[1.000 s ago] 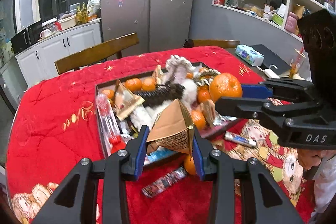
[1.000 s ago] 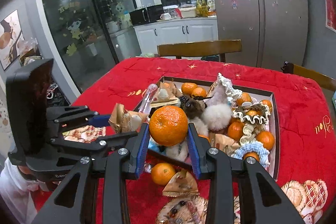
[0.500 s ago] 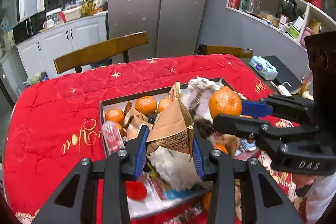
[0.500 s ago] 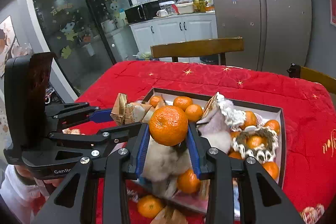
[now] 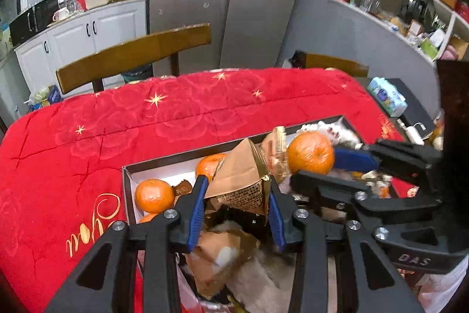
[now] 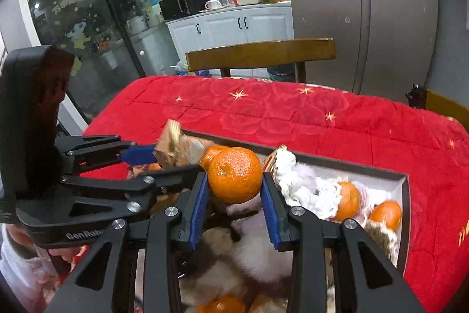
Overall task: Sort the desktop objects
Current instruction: 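Open the left tool over the tray while the right tool releases the orange into it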
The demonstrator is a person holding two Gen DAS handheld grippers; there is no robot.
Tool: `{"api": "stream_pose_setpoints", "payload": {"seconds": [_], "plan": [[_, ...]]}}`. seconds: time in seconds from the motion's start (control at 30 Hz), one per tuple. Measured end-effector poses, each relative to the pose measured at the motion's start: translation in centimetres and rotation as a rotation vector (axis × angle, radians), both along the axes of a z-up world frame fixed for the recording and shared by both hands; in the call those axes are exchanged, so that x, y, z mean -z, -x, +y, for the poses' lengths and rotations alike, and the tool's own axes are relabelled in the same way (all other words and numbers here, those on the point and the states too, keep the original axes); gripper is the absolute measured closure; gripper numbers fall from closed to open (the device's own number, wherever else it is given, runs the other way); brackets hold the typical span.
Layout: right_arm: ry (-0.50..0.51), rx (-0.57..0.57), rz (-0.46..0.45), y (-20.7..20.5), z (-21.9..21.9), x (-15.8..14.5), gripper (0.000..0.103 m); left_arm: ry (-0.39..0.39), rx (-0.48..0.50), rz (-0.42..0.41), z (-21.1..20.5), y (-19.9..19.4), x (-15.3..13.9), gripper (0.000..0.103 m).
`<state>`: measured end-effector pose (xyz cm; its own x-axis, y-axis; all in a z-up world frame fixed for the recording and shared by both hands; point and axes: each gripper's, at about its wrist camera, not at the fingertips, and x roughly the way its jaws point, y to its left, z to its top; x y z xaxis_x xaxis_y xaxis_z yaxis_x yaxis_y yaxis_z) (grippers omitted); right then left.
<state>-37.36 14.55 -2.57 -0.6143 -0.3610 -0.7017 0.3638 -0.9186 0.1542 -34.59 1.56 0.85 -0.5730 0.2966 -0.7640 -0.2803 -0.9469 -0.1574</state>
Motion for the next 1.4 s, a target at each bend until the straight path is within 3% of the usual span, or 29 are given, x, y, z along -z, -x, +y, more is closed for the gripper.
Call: {"api": "stream_pose_setpoints", "payload": {"seconds": [0.1,0.37,0.7,0.83,0.9,0.97,1.0,1.13,1.23,1.4], "plan": [[-0.052,0.016,0.003,0.5,-0.4,0.1,0.069,0.027,0.014,-0.034,0.3,0.9,1.0,0.063],[-0.155,-0.045,0.049,-0.7,-0.8,0.6,0.069,0.111,0.034,0.025,1.5,-0.1,1.7,0.062],[-0.174,-0.055,0.074,-1.1,-1.1,0.7,0.068,0.148,0.052,0.050,1.7,-0.5,1.9,0.061],[-0.160,-0.066,0.061,-1.1,-0.9,0.5,0.067,0.156,0.059,0.028,1.8,-0.4,1.9,0.054],[-0.135,-0.089,0.049,-1.3,-0.7,0.1,0.057,0.178,0.064,0.011,1.7,-0.3,1.7,0.049],[-0.094,-0.108,0.040,-1.4,-0.5,-0.3,0.042,0.180,0.047,0.002,1.2,-0.3,1.2,0.034],[-0.072,-0.111,0.041,-1.6,-0.3,-0.7,0.033,0.169,0.042,-0.006,0.9,-0.3,1.0,0.027],[-0.063,-0.072,0.089,-2.2,0.1,-2.3,0.004,0.098,0.040,-0.033,0.0,-0.3,0.3,0.013],[-0.016,-0.068,0.090,-2.4,0.6,-3.2,0.001,0.069,0.041,-0.035,-0.2,-0.4,-0.1,0.000],[-0.004,-0.054,0.094,-2.2,1.2,-3.7,0.000,0.024,0.056,-0.048,-0.1,-0.6,-0.4,0.000]]}}
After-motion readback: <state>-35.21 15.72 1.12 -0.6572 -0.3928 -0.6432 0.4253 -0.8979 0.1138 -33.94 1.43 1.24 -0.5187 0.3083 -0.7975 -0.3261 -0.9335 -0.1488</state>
